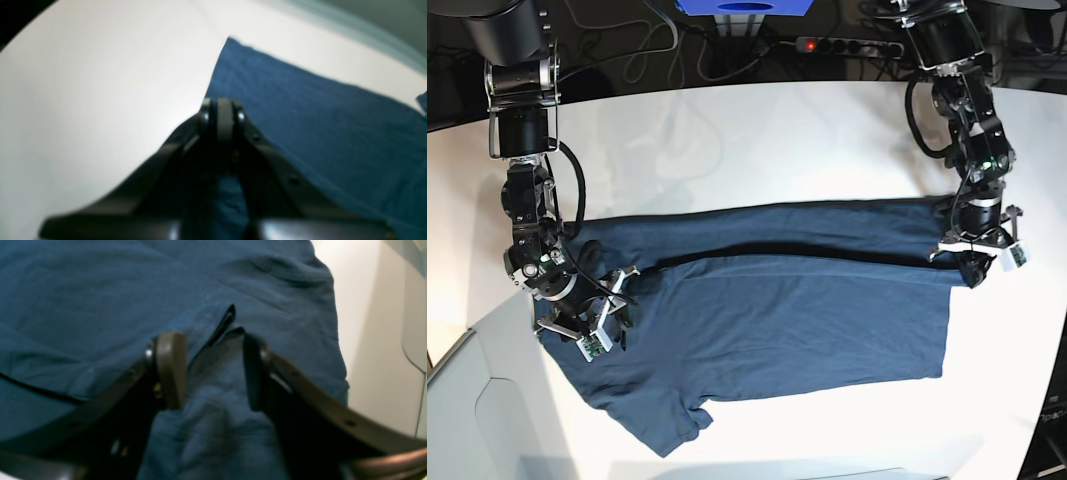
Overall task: Fold the T-shirt properly
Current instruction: 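Release and regrasp the shirt edge with the right gripper near the sleeve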
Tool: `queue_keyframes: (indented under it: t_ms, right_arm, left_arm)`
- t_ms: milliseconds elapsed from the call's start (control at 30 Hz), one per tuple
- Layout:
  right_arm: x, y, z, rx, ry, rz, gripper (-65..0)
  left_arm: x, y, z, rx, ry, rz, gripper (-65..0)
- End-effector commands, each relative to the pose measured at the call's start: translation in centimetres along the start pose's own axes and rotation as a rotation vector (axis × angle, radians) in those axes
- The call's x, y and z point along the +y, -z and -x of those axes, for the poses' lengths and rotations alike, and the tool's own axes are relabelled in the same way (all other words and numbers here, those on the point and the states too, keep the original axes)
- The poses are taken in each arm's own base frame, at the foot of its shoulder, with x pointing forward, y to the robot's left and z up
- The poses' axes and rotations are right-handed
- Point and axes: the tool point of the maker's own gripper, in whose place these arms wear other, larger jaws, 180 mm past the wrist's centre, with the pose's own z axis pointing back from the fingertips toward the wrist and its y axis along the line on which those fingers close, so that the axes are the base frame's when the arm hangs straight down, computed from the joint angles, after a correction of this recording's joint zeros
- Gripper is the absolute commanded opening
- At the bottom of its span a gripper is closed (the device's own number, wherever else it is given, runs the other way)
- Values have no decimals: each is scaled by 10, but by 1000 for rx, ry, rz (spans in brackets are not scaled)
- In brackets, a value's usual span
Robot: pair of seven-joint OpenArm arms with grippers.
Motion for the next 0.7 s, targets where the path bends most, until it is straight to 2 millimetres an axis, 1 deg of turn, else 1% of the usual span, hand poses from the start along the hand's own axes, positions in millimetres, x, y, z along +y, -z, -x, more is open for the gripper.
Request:
queue_keyframes:
  t_ms: [0,33,67,200,300,367,433,500,600,667]
  right_arm:
    - [-14,-5,-26,-71,-14,25,-356]
    - [-14,-5,-26,-71,-14,25,-350]
    - [-14,-4,-25,-68,-12,24,-350]
    - [-17,-6,-19,-55,-17,29,-352]
    - [-18,-7,-19,-55,-17,31,-352]
    - [-18,-7,-19,-54,-18,32,-352]
    - [-24,-9,-16,-45,-24,42,-352]
    - [-25,-12,-10,-35,-25,45,-352]
    - [-39,-20,3,-28,23,83,-350]
    - [-51,-27,12,-25,65,116,-350]
  left_arm:
    - [1,4,-14,-40,-3,-4,-650]
    - [2,7,-16,-43,-10,-10,-627]
    - [4,10,-12,-34,-17,-15,-590]
    - [8,12,-2,-6,-23,-23,-425]
    - [9,12,-1,-4,-22,-24,-305]
    - [9,10,-3,-9,-20,-22,-250]
    - [9,5,-2,-10,-10,-19,-220]
    - [8,-7,-2,-14,6,-12,-211]
    - [13,-20,15,19,15,-18,-211]
    - [18,-26,33,62,16,-28,-211]
